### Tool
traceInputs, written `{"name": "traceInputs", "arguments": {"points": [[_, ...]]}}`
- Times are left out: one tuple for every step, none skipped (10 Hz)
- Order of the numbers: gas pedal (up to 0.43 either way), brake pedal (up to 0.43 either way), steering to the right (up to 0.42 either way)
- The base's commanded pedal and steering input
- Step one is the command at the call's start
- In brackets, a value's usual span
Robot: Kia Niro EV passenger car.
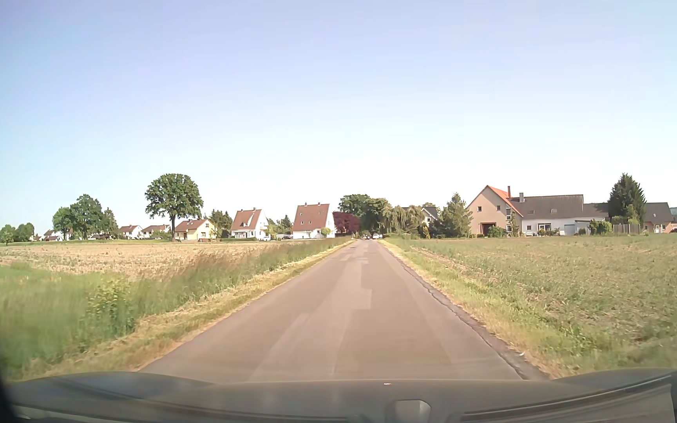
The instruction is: Follow the waypoints while adhering to traffic rules and regulations
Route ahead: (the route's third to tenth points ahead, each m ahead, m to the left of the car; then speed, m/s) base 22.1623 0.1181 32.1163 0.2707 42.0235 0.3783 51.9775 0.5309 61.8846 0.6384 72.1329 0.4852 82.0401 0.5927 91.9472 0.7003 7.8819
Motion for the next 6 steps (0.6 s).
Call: {"name": "traceInputs", "arguments": {"points": [[0.138, 0.006, 0.0], [0.138, 0.006, 0.0], [0.138, 0.006, 0.0], [0.138, 0.006, 0.0], [0.138, 0.006, 0.0], [0.138, 0.006, 0.001]]}}
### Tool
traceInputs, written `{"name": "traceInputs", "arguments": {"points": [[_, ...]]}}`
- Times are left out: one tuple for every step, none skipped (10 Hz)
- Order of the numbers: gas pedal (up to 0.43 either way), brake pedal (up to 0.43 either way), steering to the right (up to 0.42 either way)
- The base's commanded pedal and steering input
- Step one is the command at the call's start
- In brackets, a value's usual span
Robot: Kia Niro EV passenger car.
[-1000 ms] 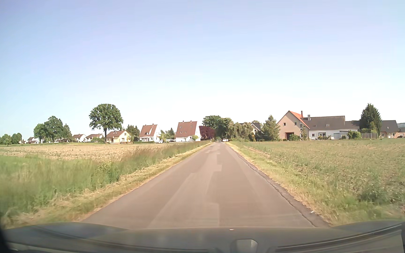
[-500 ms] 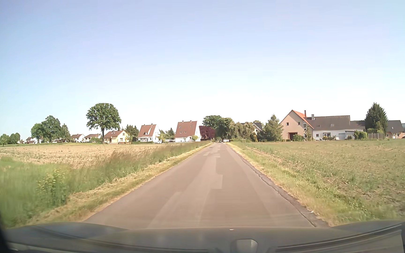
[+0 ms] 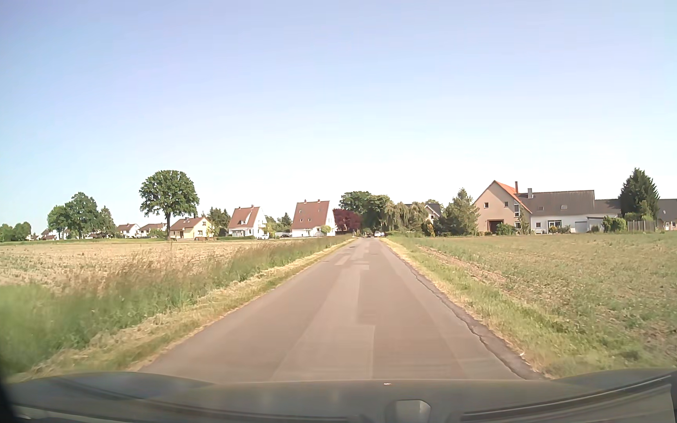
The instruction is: Follow the waypoints while adhering to traffic rules and regulations
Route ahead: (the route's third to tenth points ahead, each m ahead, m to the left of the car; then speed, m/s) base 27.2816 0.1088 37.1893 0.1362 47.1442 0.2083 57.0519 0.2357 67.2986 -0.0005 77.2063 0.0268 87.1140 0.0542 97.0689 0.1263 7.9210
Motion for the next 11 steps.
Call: {"name": "traceInputs", "arguments": {"points": [[0.138, 0.006, 0.004], [0.138, 0.006, 0.005], [0.138, 0.006, 0.004], [0.138, 0.006, 0.002], [0.138, 0.006, 0.001], [0.138, 0.006, 0.003], [0.138, 0.006, 0.003], [0.138, 0.006, 0.003], [0.138, 0.006, 0.003], [0.138, 0.006, 0.003], [0.138, 0.006, 0.002]]}}
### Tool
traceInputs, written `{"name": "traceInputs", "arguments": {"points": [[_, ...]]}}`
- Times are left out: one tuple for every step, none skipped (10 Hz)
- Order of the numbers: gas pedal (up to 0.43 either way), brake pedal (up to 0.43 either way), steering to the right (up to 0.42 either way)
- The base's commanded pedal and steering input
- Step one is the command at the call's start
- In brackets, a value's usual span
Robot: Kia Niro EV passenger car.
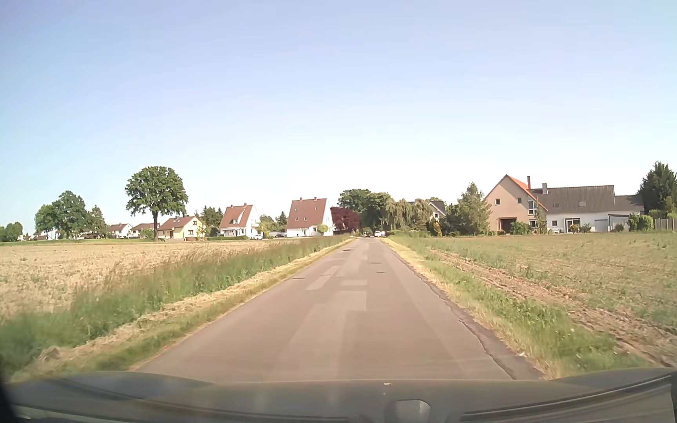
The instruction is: Follow the waypoints while adhering to traffic rules and regulations
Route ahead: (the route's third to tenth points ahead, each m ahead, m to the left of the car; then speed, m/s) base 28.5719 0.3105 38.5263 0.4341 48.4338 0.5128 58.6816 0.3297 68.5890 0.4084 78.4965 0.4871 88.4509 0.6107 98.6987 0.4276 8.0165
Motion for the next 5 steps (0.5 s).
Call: {"name": "traceInputs", "arguments": {"points": [[0.138, 0.006, 0.002], [0.138, 0.006, 0.002], [0.138, 0.006, 0.002], [0.138, 0.006, 0.002], [0.138, 0.006, 0.002]]}}
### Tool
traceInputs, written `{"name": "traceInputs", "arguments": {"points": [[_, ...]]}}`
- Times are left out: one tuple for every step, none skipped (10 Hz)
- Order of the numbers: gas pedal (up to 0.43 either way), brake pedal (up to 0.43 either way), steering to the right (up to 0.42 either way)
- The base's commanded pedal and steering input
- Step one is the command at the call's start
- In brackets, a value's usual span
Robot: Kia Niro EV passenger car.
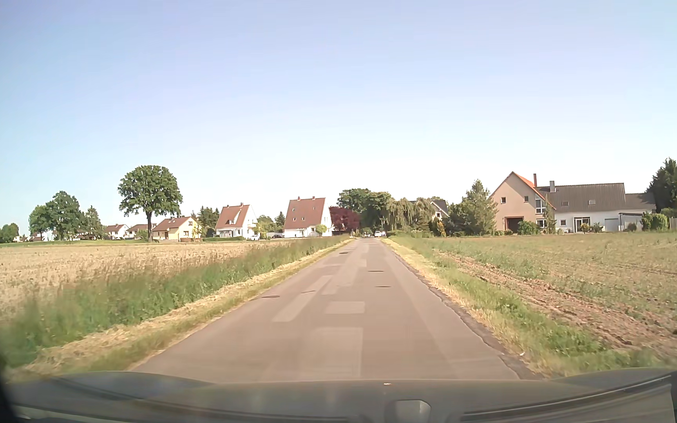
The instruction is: Follow the waypoints while adhering to traffic rules and regulations
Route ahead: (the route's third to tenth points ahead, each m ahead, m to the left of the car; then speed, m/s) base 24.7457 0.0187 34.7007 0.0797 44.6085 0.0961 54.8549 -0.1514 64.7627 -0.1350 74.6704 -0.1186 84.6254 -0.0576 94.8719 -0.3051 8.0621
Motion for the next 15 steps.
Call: {"name": "traceInputs", "arguments": {"points": [[0.138, 0.006, 0.002], [0.138, 0.006, 0.002], [0.138, 0.006, 0.003], [0.11, 0.006, 0.004], [0.11, 0.006, 0.004], [0.11, 0.006, 0.004], [0.11, 0.006, 0.004], [0.11, 0.006, 0.004], [0.11, 0.006, 0.004], [0.11, 0.006, 0.004], [0.11, 0.006, 0.004], [0.11, 0.006, 0.004], [0.11, 0.006, 0.003], [0.11, 0.006, 0.003], [0.11, 0.006, 0.003]]}}
